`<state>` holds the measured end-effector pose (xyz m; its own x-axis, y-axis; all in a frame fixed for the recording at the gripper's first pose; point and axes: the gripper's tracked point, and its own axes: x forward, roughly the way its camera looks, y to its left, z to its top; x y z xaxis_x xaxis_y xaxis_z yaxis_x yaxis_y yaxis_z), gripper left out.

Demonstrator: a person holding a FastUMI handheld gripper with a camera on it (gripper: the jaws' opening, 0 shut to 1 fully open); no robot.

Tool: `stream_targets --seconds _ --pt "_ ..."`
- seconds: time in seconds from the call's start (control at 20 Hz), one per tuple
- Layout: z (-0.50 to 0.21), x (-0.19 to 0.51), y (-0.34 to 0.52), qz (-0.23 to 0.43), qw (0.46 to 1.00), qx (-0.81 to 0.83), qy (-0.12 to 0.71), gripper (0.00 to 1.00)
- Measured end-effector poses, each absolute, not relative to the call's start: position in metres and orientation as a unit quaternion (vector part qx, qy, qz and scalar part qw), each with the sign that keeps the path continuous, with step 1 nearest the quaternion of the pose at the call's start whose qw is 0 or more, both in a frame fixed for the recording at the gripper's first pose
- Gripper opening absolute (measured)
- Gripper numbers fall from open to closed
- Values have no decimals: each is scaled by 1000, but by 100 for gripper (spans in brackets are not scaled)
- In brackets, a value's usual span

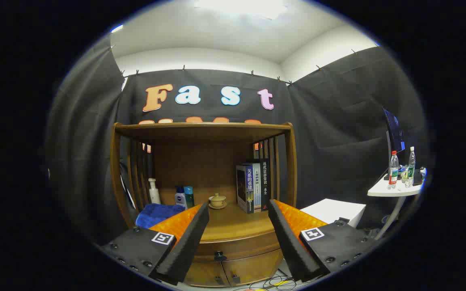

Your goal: Pull open the drawer, take out the items inside it, and place them on the countertop above the cabinet.

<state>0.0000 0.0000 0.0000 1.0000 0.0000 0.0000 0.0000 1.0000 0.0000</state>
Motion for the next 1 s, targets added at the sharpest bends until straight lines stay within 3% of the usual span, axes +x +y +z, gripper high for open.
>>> stream_targets --seconds 1.0 --pt "-12 -2 4 7 1000 17 13 98"
